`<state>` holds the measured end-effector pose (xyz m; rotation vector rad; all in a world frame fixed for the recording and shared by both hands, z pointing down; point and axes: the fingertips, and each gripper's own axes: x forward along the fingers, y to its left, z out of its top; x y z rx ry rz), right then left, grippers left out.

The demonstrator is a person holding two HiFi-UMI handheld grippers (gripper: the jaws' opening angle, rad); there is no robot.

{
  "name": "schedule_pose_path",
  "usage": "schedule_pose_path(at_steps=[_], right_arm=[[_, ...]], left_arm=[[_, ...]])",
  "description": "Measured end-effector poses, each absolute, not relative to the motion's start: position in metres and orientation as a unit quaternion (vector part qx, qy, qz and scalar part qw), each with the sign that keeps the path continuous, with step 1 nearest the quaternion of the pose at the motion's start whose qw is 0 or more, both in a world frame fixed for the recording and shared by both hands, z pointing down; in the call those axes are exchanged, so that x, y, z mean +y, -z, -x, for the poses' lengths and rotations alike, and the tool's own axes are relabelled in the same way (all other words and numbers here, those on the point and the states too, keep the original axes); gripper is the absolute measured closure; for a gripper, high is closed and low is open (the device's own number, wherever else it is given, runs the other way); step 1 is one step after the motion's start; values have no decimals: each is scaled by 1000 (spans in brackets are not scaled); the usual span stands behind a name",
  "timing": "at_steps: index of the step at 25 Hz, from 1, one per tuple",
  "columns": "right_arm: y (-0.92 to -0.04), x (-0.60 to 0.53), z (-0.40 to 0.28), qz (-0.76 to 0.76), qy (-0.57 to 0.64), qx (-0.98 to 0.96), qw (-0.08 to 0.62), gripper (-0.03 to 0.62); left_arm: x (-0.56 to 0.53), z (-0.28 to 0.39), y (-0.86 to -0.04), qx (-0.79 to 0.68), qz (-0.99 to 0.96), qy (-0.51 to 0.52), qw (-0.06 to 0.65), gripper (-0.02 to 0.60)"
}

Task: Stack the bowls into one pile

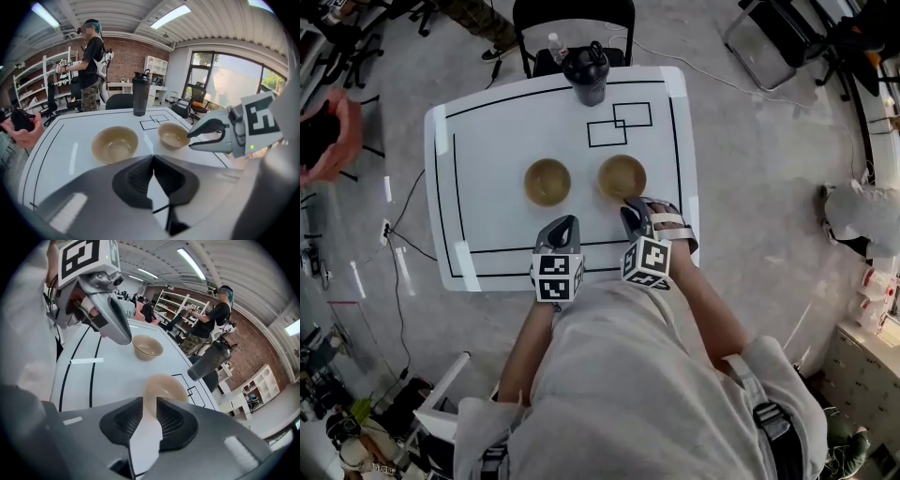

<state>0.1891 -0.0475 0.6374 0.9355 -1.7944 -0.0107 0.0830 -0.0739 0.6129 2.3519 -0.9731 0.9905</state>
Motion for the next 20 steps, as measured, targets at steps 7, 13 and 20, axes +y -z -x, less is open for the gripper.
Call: schedule_pose_path(at_steps=[7, 13, 20], right_arm=[[-652, -47, -190, -356, 57, -734, 576, 500], [-657, -51, -190, -339, 73, -722, 599, 505], [-663, -47, -188, -330, 87, -705, 621, 566]], left_arm=[[-77, -82, -614, -353, -841, -356, 204, 578], [-82, -78, -608, -354, -845, -349, 198, 578], [-83, -71, -607, -351, -849, -343, 199, 578]])
